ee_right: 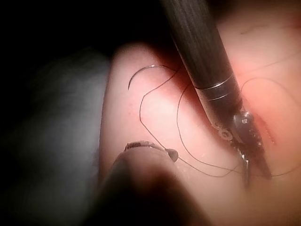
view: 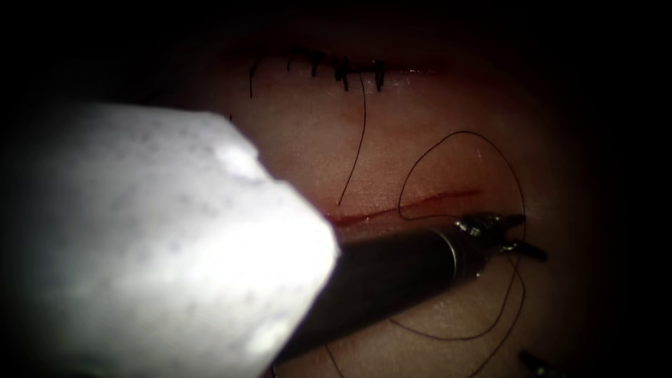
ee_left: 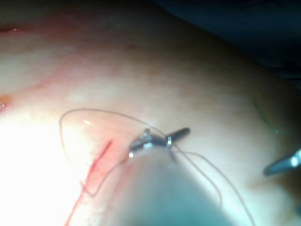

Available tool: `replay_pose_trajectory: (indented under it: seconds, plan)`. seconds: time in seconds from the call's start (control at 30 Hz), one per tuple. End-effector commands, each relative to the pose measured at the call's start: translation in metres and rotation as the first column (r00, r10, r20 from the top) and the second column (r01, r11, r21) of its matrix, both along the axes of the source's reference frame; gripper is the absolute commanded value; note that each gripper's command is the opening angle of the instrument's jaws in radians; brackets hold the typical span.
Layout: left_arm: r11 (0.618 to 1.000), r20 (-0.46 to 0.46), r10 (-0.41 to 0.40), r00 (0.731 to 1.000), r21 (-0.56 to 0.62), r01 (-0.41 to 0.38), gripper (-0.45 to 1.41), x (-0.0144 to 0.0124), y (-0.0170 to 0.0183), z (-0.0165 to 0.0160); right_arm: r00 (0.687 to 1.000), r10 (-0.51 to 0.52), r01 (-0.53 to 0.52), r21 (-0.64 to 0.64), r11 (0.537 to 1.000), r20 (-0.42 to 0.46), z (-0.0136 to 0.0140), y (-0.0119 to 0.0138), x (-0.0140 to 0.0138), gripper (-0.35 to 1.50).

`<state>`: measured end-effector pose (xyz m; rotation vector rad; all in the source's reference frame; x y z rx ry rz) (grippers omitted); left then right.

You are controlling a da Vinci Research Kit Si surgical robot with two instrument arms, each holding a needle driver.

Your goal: Wound Closure

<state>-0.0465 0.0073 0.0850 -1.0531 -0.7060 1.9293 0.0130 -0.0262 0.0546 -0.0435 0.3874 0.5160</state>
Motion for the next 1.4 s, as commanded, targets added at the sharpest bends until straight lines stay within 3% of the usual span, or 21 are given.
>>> replay_pose_trajectory:
  seconds: [0.03, 0.53, 0.77, 0.9, 1.1, 1.4]
  plan:
    - [1.0, -0.006, -0.002, 1.0, -0.005, 0.002, 0.94, -0.0004, -0.0003, 0.0006, 1.0, -0.003, 0.003, 0.006, 1.0, -0.002, 0.0004, -0.001, 0.0005, 1.36]
    - [0.994, -0.061, 0.012, 0.998, -0.107, -0.018, 0.54, -0.0005, 0.0006, 0.0032, 1.0, -0.001, 0.001, 0.014, 1.0, -0.006, 0.0004, -0.0011, 0.0007, 1.33]
    - [0.989, -0.042, 0.058, 0.997, -0.135, -0.063, -0.42, -0.0005, 0.0008, 0.0027, 1.0, -0.002, 0.002, 0.016, 1.0, -0.011, 0.0005, -0.0011, 0.0009, 1.31]
    - [0.977, -0.008, 0.064, 0.998, -0.204, -0.065, -0.45, 0.0012, 0.0019, 0.0007, 1.0, -0.001, 0.002, 0.016, 1.0, -0.011, 0.0006, -0.001, 0.0009, 1.31]
    - [0.972, 0.081, 0.016, 0.997, -0.234, 0.004, -0.45, 0.0035, 0.0034, -0.0039, 1.0, 0.0, 0.0, 0.016, 1.0, -0.01, 0.0007, -0.001, 0.0011, 1.31]
    - [0.974, 0.252, -0.02, 0.968, -0.212, 0.075, -0.45, 0.009, 0.0037, -0.015, 1.0, -0.004, 0.004, 0.022, 1.0, -0.026, 0.0006, -0.0004, 0.0009, 1.31]
